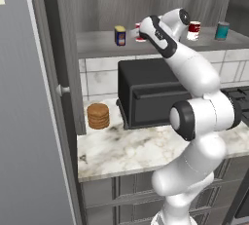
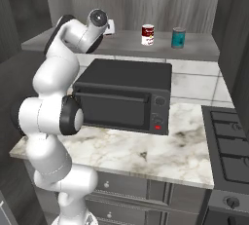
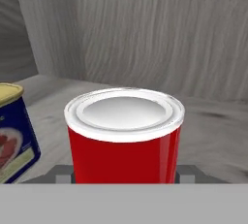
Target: Stack two cans on top of the other two cans in the cabinet.
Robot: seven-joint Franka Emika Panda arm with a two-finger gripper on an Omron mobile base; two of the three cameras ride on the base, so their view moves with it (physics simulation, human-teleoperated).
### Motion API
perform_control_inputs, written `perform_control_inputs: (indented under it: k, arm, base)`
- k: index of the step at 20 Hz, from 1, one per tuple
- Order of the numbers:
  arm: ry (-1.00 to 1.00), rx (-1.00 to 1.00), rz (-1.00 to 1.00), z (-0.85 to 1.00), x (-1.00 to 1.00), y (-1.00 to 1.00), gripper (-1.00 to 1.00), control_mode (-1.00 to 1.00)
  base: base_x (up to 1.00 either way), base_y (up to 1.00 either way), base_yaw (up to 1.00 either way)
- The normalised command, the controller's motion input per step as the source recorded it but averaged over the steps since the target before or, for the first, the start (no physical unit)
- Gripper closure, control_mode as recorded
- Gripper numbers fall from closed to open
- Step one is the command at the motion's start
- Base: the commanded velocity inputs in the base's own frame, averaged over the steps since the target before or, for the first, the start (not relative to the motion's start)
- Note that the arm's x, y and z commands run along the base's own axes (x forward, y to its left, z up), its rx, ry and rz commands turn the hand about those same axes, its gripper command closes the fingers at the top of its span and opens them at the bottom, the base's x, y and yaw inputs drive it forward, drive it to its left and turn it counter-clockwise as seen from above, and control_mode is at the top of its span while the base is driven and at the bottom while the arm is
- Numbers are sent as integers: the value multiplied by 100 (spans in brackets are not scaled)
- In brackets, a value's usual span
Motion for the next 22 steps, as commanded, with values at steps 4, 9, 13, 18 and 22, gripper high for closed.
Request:
perform_control_inputs:
  k: [4,9,13,18,22]
  arm:
    - [-5,3,4,2,-32,-4,100,-100]
    - [-17,5,0,29,-14,5,100,-100]
    - [-22,3,0,23,-18,30,100,-100]
    - [-9,1,0,24,-2,39,100,-100]
    - [0,0,0,38,0,27,100,-100]
  base:
    - [0,0,0]
    - [0,0,0]
    - [0,0,0]
    - [0,0,0]
    - [0,0,0]
